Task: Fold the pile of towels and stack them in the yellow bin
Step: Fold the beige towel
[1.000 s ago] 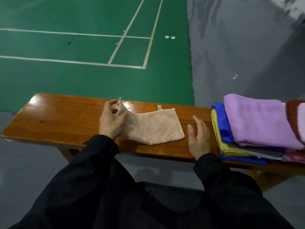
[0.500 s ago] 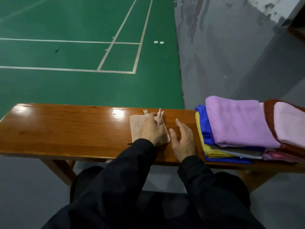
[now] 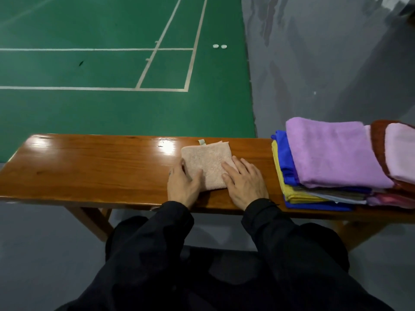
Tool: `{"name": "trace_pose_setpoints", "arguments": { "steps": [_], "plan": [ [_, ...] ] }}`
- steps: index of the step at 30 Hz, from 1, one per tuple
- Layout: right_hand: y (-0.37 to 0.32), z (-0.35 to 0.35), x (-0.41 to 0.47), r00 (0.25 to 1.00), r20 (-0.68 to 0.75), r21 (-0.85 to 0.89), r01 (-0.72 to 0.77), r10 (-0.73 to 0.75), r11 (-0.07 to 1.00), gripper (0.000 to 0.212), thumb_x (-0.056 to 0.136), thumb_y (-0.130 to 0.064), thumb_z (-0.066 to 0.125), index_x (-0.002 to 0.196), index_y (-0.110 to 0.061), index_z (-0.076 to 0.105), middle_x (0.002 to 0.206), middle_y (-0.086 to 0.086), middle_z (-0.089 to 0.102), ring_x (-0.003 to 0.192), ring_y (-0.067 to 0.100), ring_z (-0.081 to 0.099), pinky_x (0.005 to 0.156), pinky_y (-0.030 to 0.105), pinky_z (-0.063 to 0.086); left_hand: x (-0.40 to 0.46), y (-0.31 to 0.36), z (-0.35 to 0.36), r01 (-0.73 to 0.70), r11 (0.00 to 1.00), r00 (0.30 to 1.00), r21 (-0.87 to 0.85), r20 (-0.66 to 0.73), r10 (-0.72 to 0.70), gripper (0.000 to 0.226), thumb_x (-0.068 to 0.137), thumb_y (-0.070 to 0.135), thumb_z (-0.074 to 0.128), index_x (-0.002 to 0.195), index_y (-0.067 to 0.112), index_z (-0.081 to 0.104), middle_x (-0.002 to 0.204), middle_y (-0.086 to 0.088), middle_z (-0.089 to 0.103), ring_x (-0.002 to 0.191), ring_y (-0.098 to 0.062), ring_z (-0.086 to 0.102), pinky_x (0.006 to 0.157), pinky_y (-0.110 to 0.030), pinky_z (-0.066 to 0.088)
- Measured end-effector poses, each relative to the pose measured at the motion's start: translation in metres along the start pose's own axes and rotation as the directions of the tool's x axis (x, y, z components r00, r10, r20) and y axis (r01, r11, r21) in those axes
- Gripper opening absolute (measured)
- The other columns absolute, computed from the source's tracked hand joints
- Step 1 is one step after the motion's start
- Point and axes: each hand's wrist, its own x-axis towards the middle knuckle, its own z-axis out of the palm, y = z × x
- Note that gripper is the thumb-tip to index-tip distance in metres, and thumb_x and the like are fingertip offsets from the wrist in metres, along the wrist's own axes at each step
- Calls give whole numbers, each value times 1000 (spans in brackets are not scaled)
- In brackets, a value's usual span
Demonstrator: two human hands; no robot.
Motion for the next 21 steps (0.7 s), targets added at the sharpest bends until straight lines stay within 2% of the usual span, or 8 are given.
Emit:
{"name": "trace_pose_setpoints", "arguments": {
  "steps": [4, 8, 10, 12, 14, 16, 18, 21],
  "plan": [
    [-2, -7, 2, 992, 123, -4, 3, -3, 1000, 51, 108, -54, 17, 157, -45, 26, 169, -4, 23, 155, 22, 20, 125, 43, 14, 19, 17, -4, 240, 966, 970, -95, 72, -234, 62, 77, 35, 80, 125, 12, 49, 113, -1, 63, 106, -24, 63, 94, -42, 54],
    [-11, -32, 8, 957, 281, 263, -147, 70, 953, 50, 107, -55, 31, 155, -41, 35, 168, -3, 25, 155, 22, 18, 125, 43, 9, 13, 45, -25, 527, 718, 827, -454, 468, -311, 53, 78, 3, 74, 127, -2, 54, 118, -22, 68, 107, -39, 68, 89, -54, 58],
    [-24, -49, 6, 930, 338, 618, -333, 142, 712, 55, 104, -47, 50, 155, -33, 37, 161, 2, 39, 147, 23, 36, 121, 41, 27, 2, 60, -37, 562, 609, 793, -560, 575, -202, 65, 74, 2, 69, 135, -3, 48, 124, -28, 65, 107, -43, 68, 90, -58, 57],
    [-37, -66, -1, 893, 430, 858, -450, 134, 247, 61, 101, -39, 62, 155, -28, 35, 149, 5, 53, 130, 20, 56, 109, 38, 46, -12, 77, -48, 564, 547, 777, -619, 622, -97, 59, 80, 2, 62, 136, -4, 46, 124, -30, 62, 102, -42, 69, 82, -54, 60],
    [-42, -81, -10, 883, 469, 876, -463, 13, -139, 60, 97, -41, 65, 149, -20, 45, 138, 8, 64, 123, 25, 63, 109, 45, 48, -25, 94, -59, 590, 475, 753, -653, 657, -31, 51, 88, 6, 58, 136, -7, 44, 121, -30, 61, 99, -41, 68, 70, -47, 62],
    [-42, -101, -19, 896, 435, 782, -424, -87, -456, 57, 96, -41, 66, 143, -12, 53, 140, 17, 62, 130, 34, 58, 118, 55, 37, -33, 110, -67, 617, 416, 725, -668, 688, 31, 53, 92, 12, 58, 139, -6, 43, 131, -30, 60, 110, -42, 65, 84, -51, 60],
    [-35, -125, -26, 935, 353, 784, -316, -34, -535, 65, 89, -37, 75, 144, -9, 52, 143, 20, 58, 134, 38, 54, 119, 59, 34, -41, 127, -72, 626, 403, 714, -667, 699, 48, 52, 94, 22, 60, 140, 0, 46, 136, -26, 60, 117, -40, 64, 101, -56, 50],
    [-17, -171, -43, 966, 226, 909, -163, 126, -383, 59, 93, -21, 72, 146, -11, 48, 141, 19, 60, 130, 37, 58, 110, 60, 44, -51, 151, -66, 592, 456, 719, -664, 691, 74, 45, 100, 34, 56, 133, 5, 53, 126, -21, 68, 110, -35, 69, 102, -56, 51]
  ]
}}
